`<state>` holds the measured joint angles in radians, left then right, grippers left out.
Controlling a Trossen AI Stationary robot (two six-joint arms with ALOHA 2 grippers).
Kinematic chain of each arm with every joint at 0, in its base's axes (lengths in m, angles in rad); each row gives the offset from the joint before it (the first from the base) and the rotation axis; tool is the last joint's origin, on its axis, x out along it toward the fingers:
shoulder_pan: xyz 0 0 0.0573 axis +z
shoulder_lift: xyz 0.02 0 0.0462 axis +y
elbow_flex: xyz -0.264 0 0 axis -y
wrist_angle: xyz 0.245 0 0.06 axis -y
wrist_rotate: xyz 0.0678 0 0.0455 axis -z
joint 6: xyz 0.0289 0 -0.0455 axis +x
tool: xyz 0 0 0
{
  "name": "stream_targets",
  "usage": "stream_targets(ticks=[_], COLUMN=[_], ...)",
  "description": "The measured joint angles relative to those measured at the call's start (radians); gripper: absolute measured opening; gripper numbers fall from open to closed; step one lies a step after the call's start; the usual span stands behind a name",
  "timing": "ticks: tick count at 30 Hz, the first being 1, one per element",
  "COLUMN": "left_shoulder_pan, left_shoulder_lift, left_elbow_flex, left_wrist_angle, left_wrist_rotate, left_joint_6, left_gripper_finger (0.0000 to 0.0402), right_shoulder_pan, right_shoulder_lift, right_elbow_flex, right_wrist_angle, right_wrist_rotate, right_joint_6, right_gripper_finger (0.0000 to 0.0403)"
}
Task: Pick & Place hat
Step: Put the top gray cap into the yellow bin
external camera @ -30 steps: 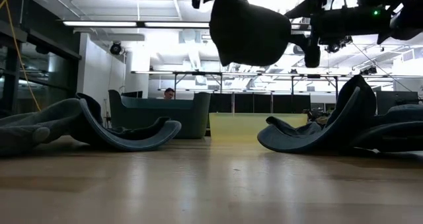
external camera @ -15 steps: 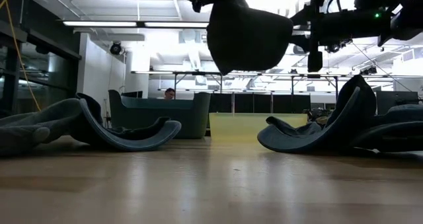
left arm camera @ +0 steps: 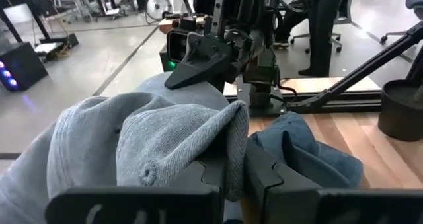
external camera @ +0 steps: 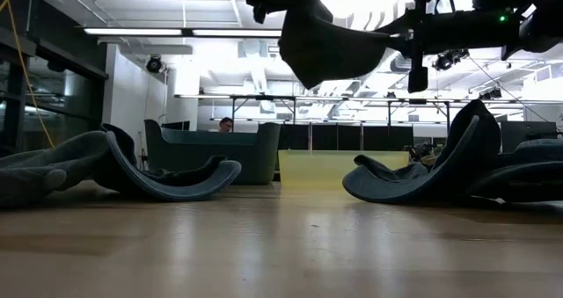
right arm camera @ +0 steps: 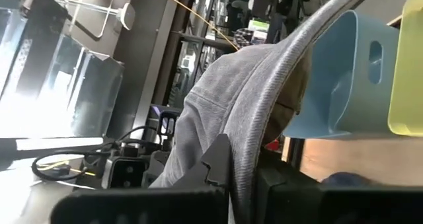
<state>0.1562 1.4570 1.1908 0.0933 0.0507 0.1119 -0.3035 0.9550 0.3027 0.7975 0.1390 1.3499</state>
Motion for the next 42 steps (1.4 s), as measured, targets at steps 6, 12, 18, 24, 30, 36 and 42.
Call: stream_targets(ticks=[6, 12, 18, 24, 30, 36, 42], left_shoulder_pan=[0.0, 0.0, 0.0, 0.0, 0.002, 0.002, 0.002], left_shoulder_lift=[0.0, 0.0, -0.001, -0.08, -0.17, -0.257, -0.306], left_elbow_flex=[0.0, 0.0, 0.0, 0.0, 0.003, 0.003, 0.003], left_wrist_angle=[0.007, 0.025, 0.046, 0.027, -0.011, -0.143, -0.32], left_wrist_rotate=[-0.008, 0.01, -0.038, -0.165, -0.292, -0.304, -0.296], left_joint_6=[-0.013, -0.047, -0.156, -0.155, -0.117, -0.168, -0.206], left_gripper_finger=[0.0021, 0.0081, 0.0201, 0.0291, 0.0311, 0.0303, 0.0295], right_shoulder_pan=[0.0, 0.0, 0.0, -0.01, -0.039, -0.064, -0.07], right_shoulder_lift=[0.0, 0.001, 0.001, 0.001, 0.003, 0.003, 0.002], right_elbow_flex=[0.0, -0.003, -0.003, -0.003, -0.006, 0.01, 0.135], right_wrist_angle=[-0.001, -0.013, -0.009, -0.005, -0.018, -0.021, -0.245], right_wrist_rotate=[0.009, 0.011, 0.018, 0.025, -0.006, -0.054, -0.077], right_joint_6=[-0.043, -0.076, -0.102, -0.121, -0.162, -0.242, -0.376], right_gripper_finger=[0.0007, 0.0006, 0.0006, 0.0006, 0.0005, 0.0005, 0.0005])
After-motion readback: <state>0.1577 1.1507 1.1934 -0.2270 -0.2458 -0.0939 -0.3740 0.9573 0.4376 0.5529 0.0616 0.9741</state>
